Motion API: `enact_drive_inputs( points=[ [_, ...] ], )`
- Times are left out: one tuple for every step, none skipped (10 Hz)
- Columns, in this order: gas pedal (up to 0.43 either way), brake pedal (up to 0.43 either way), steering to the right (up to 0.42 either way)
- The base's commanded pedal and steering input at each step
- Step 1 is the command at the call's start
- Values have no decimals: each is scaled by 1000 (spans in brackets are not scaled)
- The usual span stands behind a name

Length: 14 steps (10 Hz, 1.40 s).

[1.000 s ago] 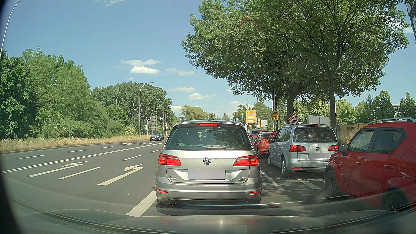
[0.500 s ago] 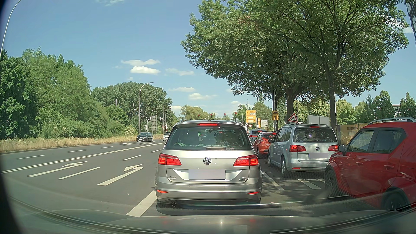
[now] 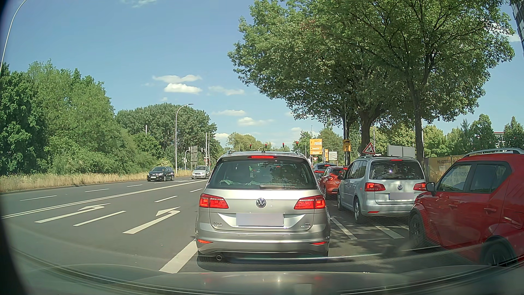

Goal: Follow the waypoints while adhering to traffic rules and regulations

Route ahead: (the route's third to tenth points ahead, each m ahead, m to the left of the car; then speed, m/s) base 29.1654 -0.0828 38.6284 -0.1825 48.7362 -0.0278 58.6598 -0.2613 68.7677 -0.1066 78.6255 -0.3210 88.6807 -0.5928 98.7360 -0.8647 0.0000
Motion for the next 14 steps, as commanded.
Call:
enact_drive_inputs(
  points=[
    [0,311,-1],
    [0,311,-2],
    [0,311,-2],
    [0,311,-1],
    [0,311,-2],
    [0,311,-2],
    [0,311,-2],
    [0,311,-2],
    [0,311,-2],
    [0,311,-2],
    [0,311,-1],
    [0,311,-1],
    [0,311,-2],
    [0,311,-2]
  ],
)
